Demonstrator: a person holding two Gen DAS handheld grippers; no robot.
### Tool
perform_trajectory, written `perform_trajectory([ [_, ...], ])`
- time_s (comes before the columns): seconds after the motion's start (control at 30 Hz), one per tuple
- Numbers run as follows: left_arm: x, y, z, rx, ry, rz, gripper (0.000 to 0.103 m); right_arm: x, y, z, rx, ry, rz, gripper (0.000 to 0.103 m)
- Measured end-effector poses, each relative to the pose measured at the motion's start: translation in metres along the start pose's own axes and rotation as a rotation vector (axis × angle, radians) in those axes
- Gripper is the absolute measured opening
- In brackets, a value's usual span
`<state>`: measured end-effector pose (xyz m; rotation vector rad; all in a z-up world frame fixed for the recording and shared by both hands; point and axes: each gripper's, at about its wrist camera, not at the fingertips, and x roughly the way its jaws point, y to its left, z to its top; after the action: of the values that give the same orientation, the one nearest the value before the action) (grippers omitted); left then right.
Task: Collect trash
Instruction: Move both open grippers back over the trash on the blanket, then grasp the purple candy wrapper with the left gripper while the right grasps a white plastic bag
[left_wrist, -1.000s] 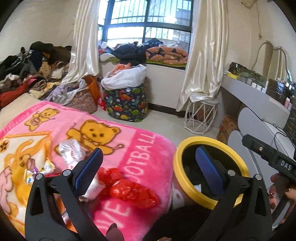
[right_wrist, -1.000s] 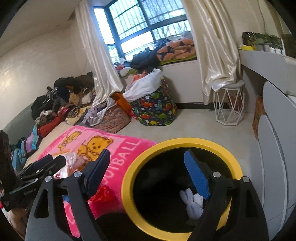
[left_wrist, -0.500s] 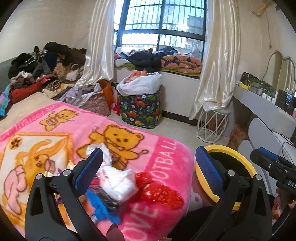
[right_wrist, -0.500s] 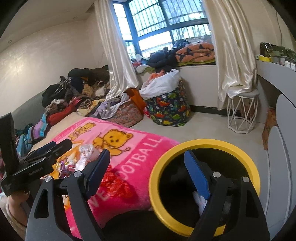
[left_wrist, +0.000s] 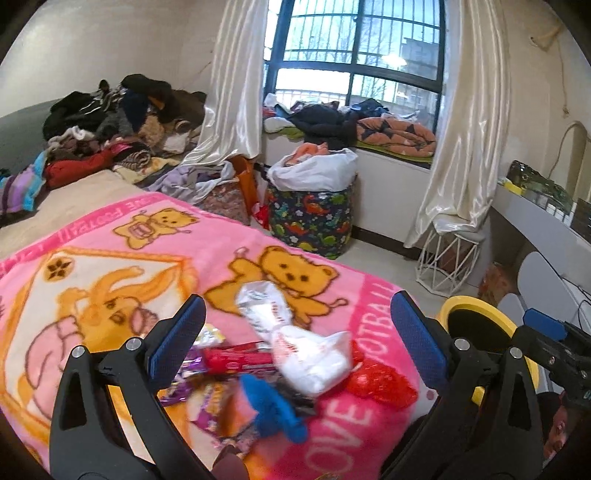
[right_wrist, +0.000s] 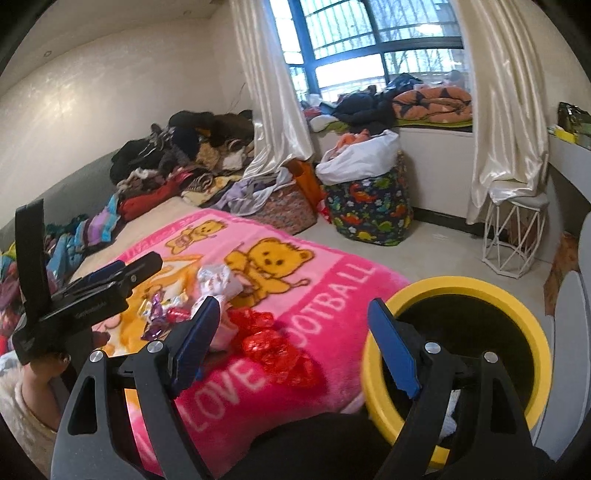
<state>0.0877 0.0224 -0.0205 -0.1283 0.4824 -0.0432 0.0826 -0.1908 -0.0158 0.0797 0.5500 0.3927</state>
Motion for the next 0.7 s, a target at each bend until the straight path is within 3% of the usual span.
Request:
perform_trajectory([
  [0.4,-0.008,0.052,-0.008,-0.054,0.004,0.081,0.092,0.032,0.027,0.002,-0.021,0.063,0.073,0.079],
  [0.7,-0.006,0.076,-0.024,-0.056,0.051,0.115,0.092,0.06,0.047,0.007,-0.036,0.114,0.106,0.079],
])
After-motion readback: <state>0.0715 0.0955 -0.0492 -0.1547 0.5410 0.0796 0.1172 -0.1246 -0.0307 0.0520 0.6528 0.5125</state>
